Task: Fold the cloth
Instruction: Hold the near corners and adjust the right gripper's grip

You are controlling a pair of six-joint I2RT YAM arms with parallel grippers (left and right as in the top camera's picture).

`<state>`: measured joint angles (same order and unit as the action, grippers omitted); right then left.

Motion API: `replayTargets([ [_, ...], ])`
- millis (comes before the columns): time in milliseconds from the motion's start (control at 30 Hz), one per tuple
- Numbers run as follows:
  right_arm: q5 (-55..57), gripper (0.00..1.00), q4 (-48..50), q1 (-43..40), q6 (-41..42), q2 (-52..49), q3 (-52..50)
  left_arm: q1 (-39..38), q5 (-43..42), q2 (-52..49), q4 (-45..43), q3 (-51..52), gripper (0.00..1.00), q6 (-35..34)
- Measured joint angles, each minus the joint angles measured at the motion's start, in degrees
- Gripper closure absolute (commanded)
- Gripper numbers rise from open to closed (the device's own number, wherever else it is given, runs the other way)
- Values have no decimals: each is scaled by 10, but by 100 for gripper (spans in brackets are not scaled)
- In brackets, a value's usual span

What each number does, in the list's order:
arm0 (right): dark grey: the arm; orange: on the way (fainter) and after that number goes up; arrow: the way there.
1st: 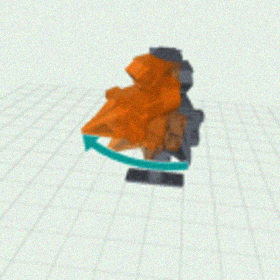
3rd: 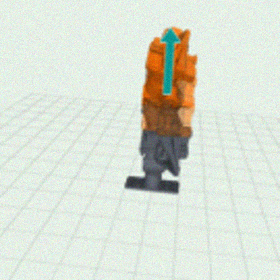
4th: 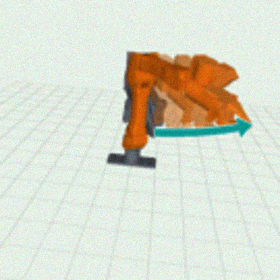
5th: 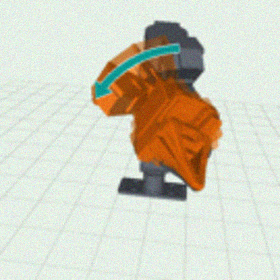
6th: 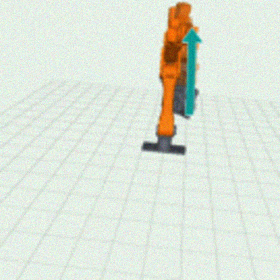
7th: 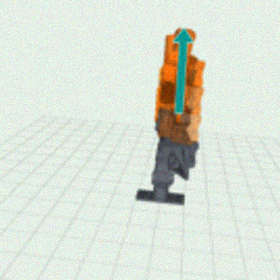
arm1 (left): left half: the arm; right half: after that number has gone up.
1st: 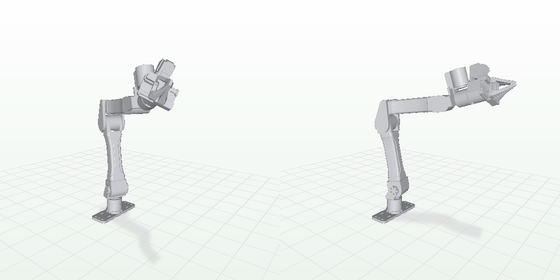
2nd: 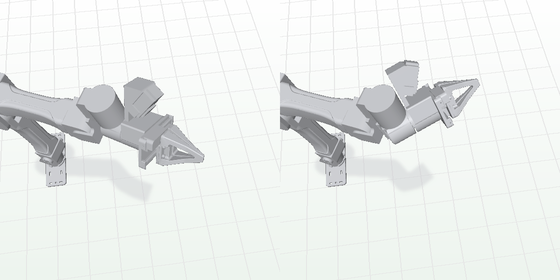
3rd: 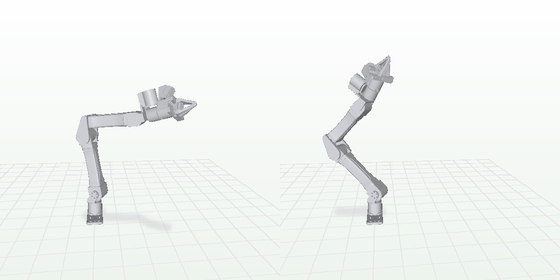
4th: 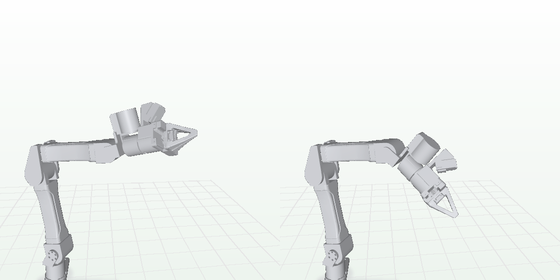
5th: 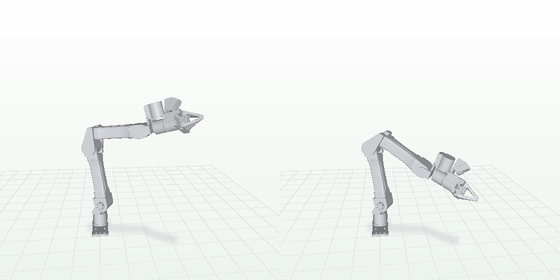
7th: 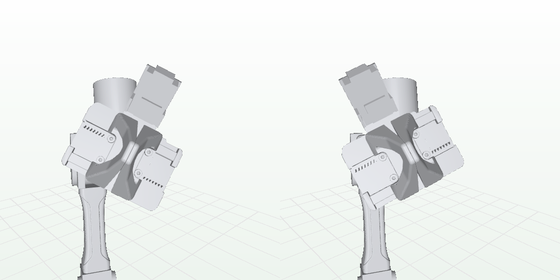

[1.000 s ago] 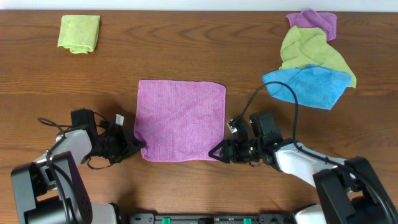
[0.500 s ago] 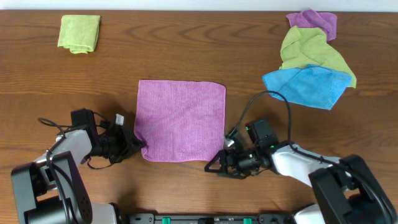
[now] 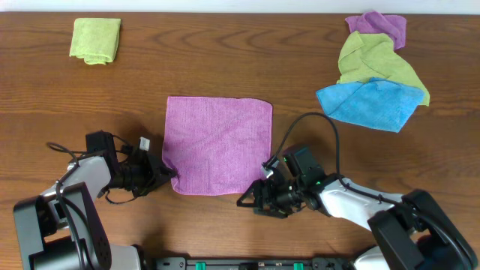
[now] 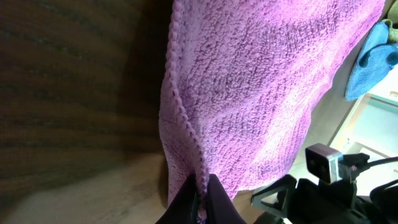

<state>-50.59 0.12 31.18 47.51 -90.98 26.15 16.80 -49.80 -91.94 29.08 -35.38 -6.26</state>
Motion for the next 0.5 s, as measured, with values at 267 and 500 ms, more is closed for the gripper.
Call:
replayTargets([
  [267, 67, 25, 12, -3, 40, 8, 9, 0, -5, 0, 0, 0, 94, -2],
  [500, 112, 32, 6, -49, 42, 13, 16, 0, -11, 0, 0, 0, 94, -3],
])
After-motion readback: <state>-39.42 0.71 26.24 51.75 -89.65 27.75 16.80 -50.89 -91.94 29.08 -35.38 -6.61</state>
